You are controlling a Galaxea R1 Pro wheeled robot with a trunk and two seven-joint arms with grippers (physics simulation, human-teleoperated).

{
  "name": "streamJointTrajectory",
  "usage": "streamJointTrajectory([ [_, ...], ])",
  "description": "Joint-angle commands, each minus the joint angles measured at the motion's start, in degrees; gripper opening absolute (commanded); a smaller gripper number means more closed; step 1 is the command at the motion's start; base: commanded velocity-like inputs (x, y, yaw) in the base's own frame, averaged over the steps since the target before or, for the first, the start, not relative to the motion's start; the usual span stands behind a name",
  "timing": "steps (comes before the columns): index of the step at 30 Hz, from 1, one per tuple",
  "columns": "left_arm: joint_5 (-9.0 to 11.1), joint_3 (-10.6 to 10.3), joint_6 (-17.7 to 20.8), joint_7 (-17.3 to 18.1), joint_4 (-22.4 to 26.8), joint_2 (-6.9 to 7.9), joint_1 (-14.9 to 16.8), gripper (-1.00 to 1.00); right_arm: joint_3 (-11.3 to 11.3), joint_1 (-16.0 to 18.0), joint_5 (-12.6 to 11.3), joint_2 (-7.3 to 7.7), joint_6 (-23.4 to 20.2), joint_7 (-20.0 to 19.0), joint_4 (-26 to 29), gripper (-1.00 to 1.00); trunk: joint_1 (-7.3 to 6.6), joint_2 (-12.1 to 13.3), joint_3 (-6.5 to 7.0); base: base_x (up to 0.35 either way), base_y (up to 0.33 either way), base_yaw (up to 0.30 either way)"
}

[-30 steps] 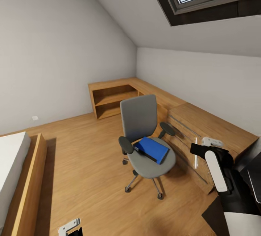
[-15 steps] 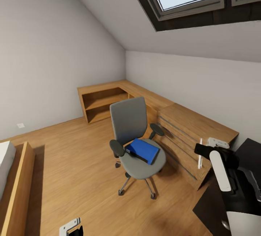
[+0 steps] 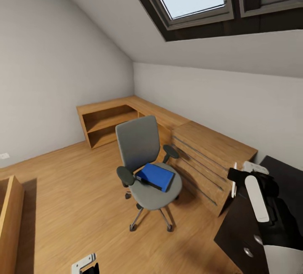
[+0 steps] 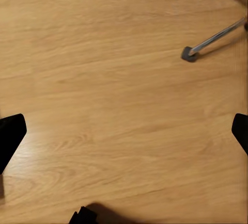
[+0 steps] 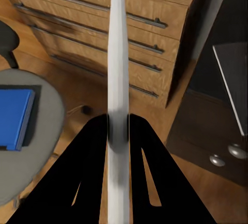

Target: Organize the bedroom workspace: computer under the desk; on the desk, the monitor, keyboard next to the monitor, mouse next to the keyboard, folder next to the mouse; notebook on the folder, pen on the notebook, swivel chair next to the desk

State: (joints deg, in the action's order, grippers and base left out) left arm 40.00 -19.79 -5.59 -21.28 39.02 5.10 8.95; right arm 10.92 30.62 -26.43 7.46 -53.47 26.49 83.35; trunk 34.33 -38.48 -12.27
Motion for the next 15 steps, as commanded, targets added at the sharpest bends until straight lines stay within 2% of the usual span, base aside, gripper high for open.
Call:
streamJointTrajectory([
  [1,0.6,-0.4,-0.4,-0.4,0.0,-0.07,0.0,1.00,0.0,0.1,-0.6,0.01,-0.1,0.4,-0.3,-1.00,0.02,-0.1,-0.02,0.000,0.000,-0.195],
  [15,0.3,-0.5,-0.5,-0.3,-1.9,-0.18,0.0,1.00,-0.1,0.1,-0.4,-0.06,-0.1,0.3,-1.6,-1.00,0.02,-0.1,0.91,0.000,0.000,-0.213],
])
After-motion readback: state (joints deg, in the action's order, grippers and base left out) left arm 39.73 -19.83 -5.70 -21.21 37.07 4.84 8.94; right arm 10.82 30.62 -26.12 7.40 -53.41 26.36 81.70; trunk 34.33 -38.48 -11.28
